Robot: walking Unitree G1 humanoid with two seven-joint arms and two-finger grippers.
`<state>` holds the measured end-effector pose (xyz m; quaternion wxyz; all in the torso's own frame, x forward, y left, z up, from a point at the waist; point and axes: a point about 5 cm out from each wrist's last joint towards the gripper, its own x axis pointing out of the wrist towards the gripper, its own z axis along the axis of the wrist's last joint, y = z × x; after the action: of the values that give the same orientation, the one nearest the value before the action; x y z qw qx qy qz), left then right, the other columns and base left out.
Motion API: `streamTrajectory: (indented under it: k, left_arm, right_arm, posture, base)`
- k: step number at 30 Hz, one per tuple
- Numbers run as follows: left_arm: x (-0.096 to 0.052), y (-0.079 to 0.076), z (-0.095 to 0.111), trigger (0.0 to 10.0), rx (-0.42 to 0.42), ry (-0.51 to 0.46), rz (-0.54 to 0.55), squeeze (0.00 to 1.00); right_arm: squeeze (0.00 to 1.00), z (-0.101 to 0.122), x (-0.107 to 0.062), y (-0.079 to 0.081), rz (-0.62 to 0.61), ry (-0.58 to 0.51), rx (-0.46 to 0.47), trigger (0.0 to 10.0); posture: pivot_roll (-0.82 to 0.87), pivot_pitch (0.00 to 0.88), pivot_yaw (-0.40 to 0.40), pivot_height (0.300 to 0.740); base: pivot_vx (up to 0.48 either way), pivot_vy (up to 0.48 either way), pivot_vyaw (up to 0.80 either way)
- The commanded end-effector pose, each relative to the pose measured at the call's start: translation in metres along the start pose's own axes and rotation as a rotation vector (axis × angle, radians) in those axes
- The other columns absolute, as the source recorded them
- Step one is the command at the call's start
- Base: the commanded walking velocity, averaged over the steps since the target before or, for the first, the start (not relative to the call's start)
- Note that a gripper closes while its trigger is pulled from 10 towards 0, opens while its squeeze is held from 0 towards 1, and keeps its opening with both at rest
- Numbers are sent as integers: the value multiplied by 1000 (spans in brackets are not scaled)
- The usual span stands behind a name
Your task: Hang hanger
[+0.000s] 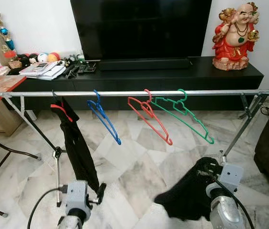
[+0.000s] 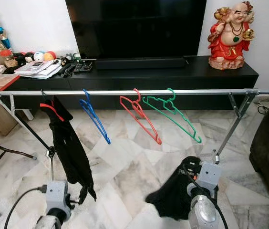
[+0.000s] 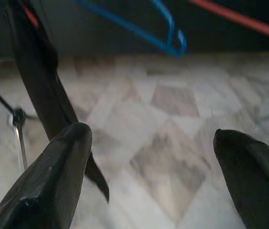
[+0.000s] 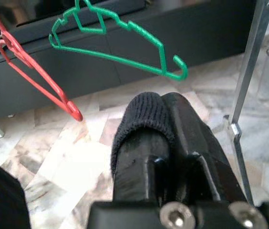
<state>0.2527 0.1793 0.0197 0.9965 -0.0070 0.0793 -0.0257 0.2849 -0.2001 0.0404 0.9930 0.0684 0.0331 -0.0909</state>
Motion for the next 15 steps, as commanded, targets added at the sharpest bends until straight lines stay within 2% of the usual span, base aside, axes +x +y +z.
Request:
streamTrajectory:
  k: [1,6,15]
  left_arm:
    - [1,2,3,10000,-10,-5,7,0]
    - [5,2,19,10000,6,-41,4,0]
    - [7,-1,22,10000,-2,-32,0,0]
  right_arm:
    - [0,3,2,3,3,-24,6,10000]
    - [0,0,-1,4,4,-23,-9,10000]
    - [0,1,0,3,4,-30,-15,10000]
  posture:
    - [-29,0,100,740]
    - [-38,0,108,740]
    - [-34,0,103,740]
  base:
    - [0,0,0]
    - [0,0,0]
    - [0,0,0]
